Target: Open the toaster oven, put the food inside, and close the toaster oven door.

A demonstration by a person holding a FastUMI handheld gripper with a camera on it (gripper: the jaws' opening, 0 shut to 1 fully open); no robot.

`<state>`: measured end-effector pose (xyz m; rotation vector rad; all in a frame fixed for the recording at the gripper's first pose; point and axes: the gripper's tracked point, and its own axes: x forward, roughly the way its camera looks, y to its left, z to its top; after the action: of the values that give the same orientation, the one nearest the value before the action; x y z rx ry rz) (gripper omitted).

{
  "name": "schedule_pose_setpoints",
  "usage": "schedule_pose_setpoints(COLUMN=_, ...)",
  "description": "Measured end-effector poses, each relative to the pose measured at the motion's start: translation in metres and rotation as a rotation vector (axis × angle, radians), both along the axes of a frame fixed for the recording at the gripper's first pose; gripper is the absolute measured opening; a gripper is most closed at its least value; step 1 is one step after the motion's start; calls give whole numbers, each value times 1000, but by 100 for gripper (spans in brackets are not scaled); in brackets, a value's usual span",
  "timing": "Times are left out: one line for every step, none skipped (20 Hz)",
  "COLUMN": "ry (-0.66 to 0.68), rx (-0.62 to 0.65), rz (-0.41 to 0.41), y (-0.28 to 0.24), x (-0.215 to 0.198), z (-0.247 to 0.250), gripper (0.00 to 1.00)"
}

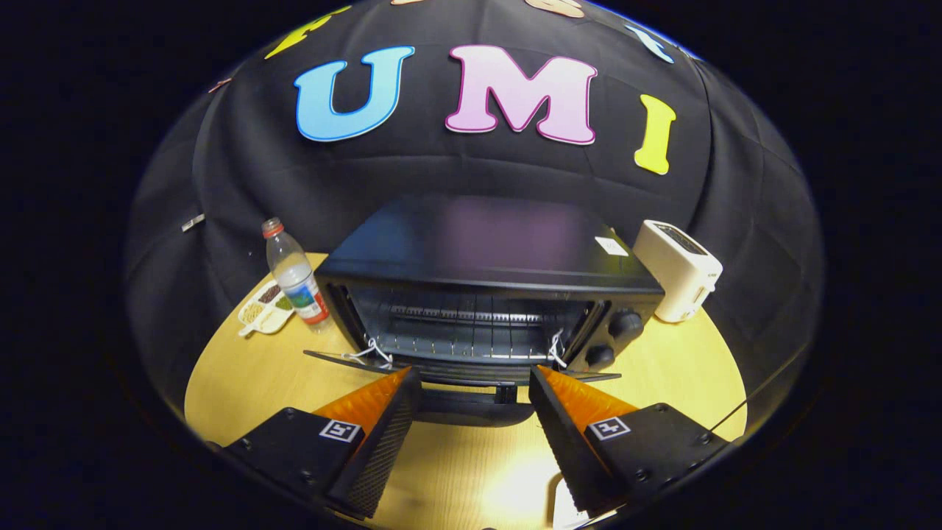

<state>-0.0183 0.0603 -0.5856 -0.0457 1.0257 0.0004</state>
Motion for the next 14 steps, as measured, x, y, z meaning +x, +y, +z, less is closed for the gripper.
schedule_pose_setpoints(ry=31, rx=0, rz=5, y=0, x=-14, z=-3, gripper=96)
schedule_pose_setpoints(ry=74, rx=1, rz=14, y=0, x=-28, z=-9, gripper=96)
schedule_pose_setpoints(ry=111, rx=2, rz=26, y=1, x=-42, z=-16, gripper=96)
schedule_pose_setpoints(ry=141, rx=7, rz=34, y=2, x=-54, z=-22, gripper=97)
schedule_pose_setpoints(ry=158, rx=10, rz=39, y=3, x=-63, z=-26, gripper=97)
schedule_pose_setpoints(ry=170, rx=10, rz=43, y=2, x=-67, z=-29, gripper=97)
schedule_pose_setpoints(ry=177, rx=12, rz=49, y=1, x=-70, z=-32, gripper=96)
schedule_pose_setpoints(ry=193, rx=12, rz=54, y=2, x=-72, z=-34, gripper=96)
schedule_pose_setpoints(ry=201, rx=19, rz=54, y=3, x=-74, z=-36, gripper=96)
schedule_pose_setpoints(ry=202, rx=32, rz=50, y=4, x=-74, z=-36, gripper=97)
schedule_pose_setpoints(ry=195, rx=42, rz=47, y=8, x=-73, z=-34, gripper=97)
schedule_pose_setpoints(ry=185, rx=43, rz=48, y=8, x=-71, z=-32, gripper=97)
schedule_pose_setpoints(ry=179, rx=43, rz=52, y=8, x=-69, z=-29, gripper=97)
schedule_pose_setpoints(ry=172, rx=48, rz=51, y=6, x=-67, z=-25, gripper=97)
